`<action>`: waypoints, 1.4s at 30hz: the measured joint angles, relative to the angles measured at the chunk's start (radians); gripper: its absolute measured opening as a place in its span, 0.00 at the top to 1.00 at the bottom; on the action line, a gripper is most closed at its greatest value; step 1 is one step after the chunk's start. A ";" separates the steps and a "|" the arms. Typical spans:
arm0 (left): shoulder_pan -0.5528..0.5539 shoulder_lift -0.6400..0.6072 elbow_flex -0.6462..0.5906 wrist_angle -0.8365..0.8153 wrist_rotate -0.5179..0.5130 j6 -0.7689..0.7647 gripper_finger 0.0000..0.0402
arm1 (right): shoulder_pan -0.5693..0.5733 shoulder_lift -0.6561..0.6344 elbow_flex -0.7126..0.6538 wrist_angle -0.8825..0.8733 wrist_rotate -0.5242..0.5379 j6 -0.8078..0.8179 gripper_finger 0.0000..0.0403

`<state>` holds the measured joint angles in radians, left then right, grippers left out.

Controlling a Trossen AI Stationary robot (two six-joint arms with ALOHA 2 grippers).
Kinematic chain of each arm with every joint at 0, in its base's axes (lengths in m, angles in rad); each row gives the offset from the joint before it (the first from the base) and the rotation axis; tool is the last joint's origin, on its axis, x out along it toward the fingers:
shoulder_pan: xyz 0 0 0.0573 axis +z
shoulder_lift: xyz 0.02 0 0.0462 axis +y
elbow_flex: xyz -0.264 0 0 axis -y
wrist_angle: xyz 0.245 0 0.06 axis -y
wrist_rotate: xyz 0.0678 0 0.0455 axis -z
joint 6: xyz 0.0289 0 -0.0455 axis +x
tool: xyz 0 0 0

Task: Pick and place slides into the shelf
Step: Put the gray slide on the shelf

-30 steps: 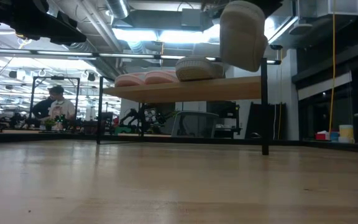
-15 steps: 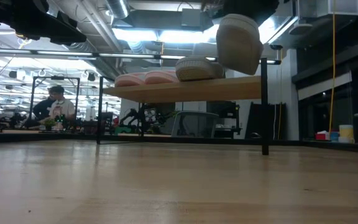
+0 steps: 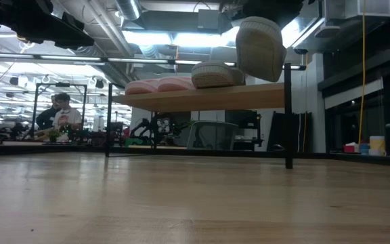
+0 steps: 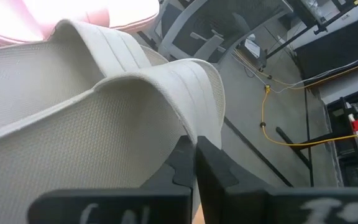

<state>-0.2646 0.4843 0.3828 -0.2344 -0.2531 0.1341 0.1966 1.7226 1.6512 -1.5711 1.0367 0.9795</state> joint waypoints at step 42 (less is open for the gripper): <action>0.000 0.000 0.000 0.000 0.000 0.000 0.65 | -0.056 -0.056 0.000 0.001 -0.173 -0.050 0.97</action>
<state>-0.2643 0.4843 0.3828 -0.2344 -0.2531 0.1340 0.1402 1.6661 1.6512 -1.5703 0.8638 0.9296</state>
